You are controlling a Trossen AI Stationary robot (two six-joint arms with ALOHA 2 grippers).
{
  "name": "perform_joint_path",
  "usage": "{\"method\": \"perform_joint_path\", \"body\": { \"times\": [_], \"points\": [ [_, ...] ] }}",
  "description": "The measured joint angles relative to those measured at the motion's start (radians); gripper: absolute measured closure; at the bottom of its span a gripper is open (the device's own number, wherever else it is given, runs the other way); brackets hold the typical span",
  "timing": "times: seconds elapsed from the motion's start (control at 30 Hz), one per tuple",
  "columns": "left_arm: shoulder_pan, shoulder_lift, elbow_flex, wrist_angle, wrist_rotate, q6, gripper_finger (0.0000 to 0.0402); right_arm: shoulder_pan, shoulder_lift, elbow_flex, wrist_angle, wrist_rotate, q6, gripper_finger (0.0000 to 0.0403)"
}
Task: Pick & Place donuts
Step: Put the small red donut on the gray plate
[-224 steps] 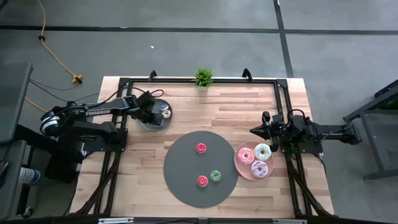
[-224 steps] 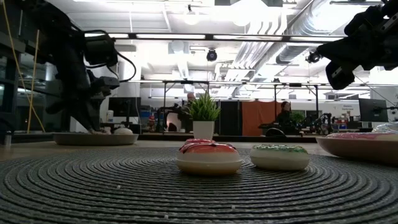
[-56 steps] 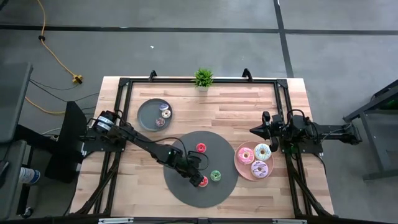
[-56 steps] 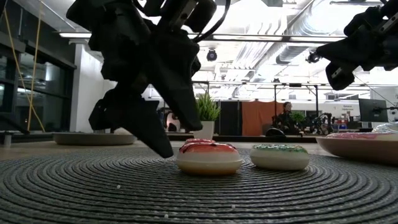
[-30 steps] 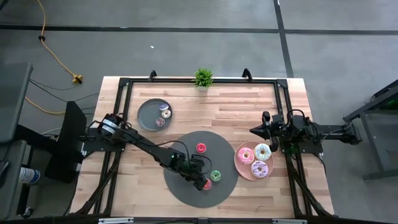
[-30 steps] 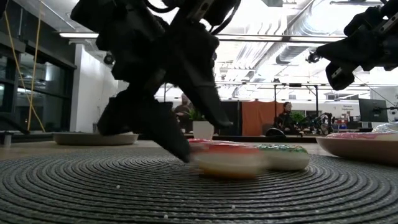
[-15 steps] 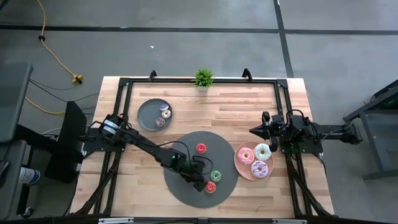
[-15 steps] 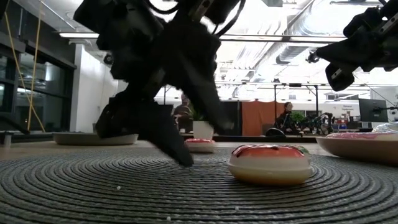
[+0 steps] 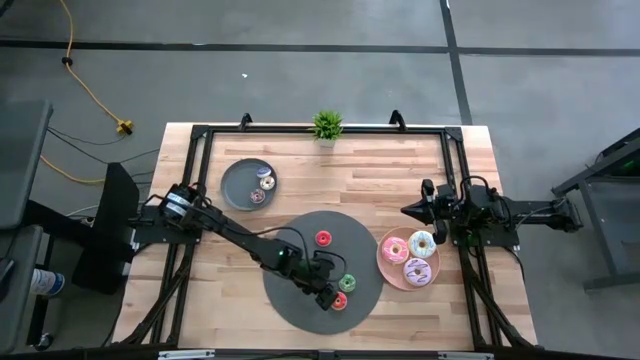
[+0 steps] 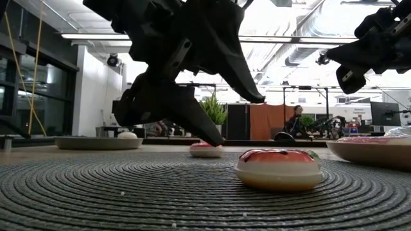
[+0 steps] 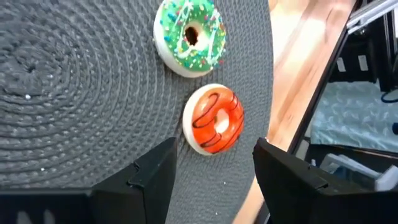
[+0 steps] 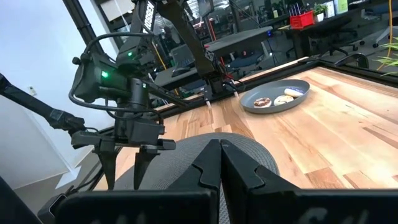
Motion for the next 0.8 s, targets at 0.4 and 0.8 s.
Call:
{"method": "perform_joint_path", "body": {
  "times": [0.4, 0.8],
  "points": [
    [-0.003, 0.0, 0.0, 0.002, -0.016, 0.016, 0.0135, 0.0, 0.0, 0.0, 0.0, 0.0, 0.0, 0.0402],
    [-0.001, 0.082, 0.105, -0.043, 0.036, 0.041, 0.0137, 0.0, 0.0, 0.0, 0.0, 0.0, 0.0, 0.0402]
  ]
}}
